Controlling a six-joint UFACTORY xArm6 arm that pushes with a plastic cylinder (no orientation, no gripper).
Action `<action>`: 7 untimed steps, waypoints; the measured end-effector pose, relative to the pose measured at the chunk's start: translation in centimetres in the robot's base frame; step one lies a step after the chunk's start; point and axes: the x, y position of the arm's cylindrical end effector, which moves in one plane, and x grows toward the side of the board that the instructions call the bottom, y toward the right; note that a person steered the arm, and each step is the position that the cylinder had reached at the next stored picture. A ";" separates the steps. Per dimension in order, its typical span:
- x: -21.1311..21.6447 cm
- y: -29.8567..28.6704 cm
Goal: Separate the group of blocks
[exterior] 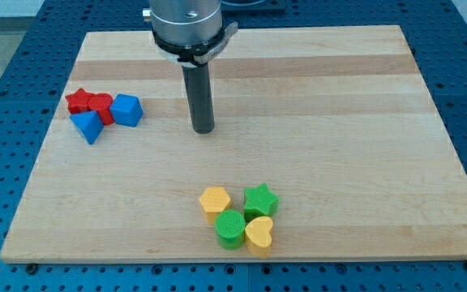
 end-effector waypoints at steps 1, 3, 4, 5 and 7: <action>0.0 0.0; 11.6 -5.5; 11.6 -5.8; 10.8 -10.9; 8.8 -19.2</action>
